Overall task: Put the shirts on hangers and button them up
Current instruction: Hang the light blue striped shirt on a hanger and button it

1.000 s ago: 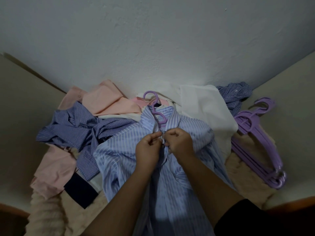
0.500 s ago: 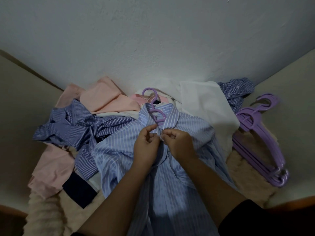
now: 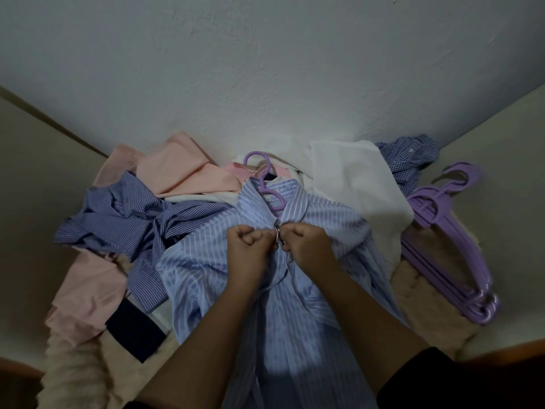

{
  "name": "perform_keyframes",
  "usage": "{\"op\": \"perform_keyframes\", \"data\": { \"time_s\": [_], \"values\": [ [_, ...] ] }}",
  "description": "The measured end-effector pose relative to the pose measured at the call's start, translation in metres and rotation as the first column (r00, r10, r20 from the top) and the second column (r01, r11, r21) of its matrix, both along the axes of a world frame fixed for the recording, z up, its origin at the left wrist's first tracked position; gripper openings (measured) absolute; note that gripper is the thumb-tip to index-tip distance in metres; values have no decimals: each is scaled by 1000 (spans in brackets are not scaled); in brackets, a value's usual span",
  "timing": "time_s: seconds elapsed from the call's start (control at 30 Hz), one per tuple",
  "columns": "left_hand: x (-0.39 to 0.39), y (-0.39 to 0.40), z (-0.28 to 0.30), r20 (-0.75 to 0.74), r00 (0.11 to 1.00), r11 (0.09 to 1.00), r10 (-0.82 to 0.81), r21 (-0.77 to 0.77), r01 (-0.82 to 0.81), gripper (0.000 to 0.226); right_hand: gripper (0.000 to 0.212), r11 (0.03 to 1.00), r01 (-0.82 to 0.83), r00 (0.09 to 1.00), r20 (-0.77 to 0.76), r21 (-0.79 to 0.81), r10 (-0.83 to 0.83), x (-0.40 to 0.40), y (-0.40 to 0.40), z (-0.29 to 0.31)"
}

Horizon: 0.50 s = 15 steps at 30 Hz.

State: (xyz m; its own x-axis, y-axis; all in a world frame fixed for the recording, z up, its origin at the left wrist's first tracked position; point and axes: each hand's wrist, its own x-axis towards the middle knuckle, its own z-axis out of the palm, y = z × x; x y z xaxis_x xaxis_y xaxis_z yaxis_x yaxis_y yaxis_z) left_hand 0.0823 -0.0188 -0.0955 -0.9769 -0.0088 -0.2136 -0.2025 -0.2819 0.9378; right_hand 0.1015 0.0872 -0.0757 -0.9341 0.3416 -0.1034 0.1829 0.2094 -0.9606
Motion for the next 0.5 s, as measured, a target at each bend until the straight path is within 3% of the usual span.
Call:
{"op": "perform_keyframes", "data": {
  "time_s": [0.1,0.17,0.37,0.5],
  "values": [
    [-2,-3,2,49,998,994,-37,102,32,21,12,990,-86,995,-52,-109,81,6,-1,1],
    [-3,-5,2,66,993,992,-95,83,90,9,11,984,-103,993,-62,-144,95,7,-2,0],
    [-6,-10,4,27,972,972,-233,11,233,15,17,996,49,993,-108,74,-41,6,-7,1],
    [-5,-10,8,35,970,970,-239,-32,240,12,24,992,60,996,-73,112,-52,1,-8,2]
  ]
}}
